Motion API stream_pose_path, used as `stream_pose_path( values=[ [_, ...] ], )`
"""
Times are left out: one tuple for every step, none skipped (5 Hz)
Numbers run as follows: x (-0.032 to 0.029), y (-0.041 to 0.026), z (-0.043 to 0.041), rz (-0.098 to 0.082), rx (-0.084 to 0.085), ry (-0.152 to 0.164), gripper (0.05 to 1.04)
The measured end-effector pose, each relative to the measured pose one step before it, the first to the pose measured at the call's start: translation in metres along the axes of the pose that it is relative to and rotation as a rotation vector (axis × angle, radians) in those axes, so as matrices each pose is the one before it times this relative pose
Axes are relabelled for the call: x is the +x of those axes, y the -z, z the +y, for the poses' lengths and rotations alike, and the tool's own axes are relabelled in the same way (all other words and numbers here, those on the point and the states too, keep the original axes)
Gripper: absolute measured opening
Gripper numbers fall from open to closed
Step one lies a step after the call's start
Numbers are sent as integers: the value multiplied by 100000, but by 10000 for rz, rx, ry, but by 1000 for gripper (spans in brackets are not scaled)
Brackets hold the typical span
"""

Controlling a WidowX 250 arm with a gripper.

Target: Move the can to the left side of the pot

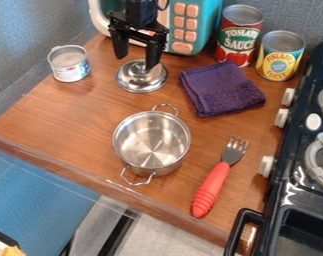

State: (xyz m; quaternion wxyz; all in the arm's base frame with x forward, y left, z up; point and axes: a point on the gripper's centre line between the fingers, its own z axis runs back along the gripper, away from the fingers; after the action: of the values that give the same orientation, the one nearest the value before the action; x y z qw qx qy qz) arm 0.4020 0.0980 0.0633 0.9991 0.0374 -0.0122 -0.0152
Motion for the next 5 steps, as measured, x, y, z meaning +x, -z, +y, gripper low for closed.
stream_pose_path(
  values=[
    [-284,1722,-373,414,-177,16,1000],
    [974,-1190,1593,-535,-155,-456,1000],
    [1044,-1255,3440,-504,-170,-591,1000],
    [1739,-266,3219,-544,224,-316,1000],
    [707,1003,2318,-53,418,-435,1000]
  ],
)
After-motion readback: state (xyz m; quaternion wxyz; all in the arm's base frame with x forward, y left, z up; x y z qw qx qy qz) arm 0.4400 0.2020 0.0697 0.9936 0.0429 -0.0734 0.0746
